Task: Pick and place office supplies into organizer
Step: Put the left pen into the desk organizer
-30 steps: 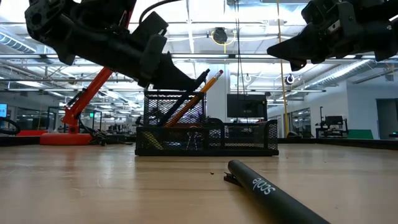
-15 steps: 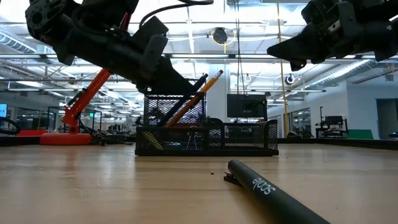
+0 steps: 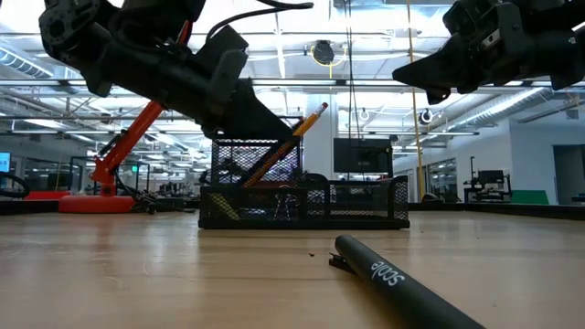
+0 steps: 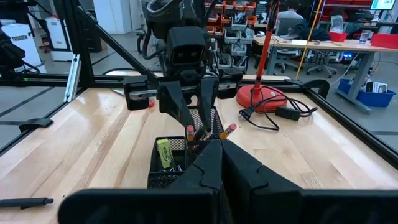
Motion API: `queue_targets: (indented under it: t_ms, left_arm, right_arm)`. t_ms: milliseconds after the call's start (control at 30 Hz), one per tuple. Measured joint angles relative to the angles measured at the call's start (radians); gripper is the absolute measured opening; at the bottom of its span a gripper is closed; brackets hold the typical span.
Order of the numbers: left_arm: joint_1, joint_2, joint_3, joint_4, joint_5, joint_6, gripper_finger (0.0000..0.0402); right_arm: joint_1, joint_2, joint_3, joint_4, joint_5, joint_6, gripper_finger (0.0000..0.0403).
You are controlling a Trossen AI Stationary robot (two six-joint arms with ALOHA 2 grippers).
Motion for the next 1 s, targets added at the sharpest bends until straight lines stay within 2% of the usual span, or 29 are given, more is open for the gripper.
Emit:
queue_targets:
  t_ms: [167, 367, 467, 567, 633, 733, 900, 1000]
  left_arm:
    - [-0.002, 0.002, -0.001, 0.026, 0.014, 0.049, 0.0135]
    - [-0.047, -0.062, 0.039, 0.053, 0.03, 0.174, 0.014]
    - [-0.098, -0.105, 0.123, -0.112, 0.033, 0.207, 0.014]
    - [-0.15, -0.107, 0.257, -0.394, 0.097, 0.196, 0.014]
    - [-0.179, -0.067, 0.344, -0.547, 0.158, 0.158, 0.014]
    - [-0.218, 0.02, 0.437, -0.674, 0.248, 0.136, 0.014]
    - [-0.283, 0.171, 0.548, -0.684, 0.386, 0.231, 0.014]
    - [-0.294, 0.244, 0.603, -0.688, 0.401, 0.243, 0.014]
  right_arm:
    - [0.0, 0.0, 0.0, 0.0, 0.0, 0.0, 0.0]
    - [0.0, 0.0, 0.0, -0.001, 0.0, -0.001, 0.0]
    - [0.0, 0.0, 0.0, -0.006, 0.0, -0.002, 0.0]
    - [0.0, 0.0, 0.0, -0.007, 0.001, -0.004, 0.0]
    - [0.0, 0.0, 0.0, -0.005, 0.002, -0.005, 0.0]
    - [0.0, 0.0, 0.0, 0.0, 0.003, -0.005, 0.0]
    - [0.0, 0.0, 0.0, 0.0, 0.003, 0.002, 0.0]
    - [0.0, 0.0, 0.0, -0.003, 0.003, 0.004, 0.0]
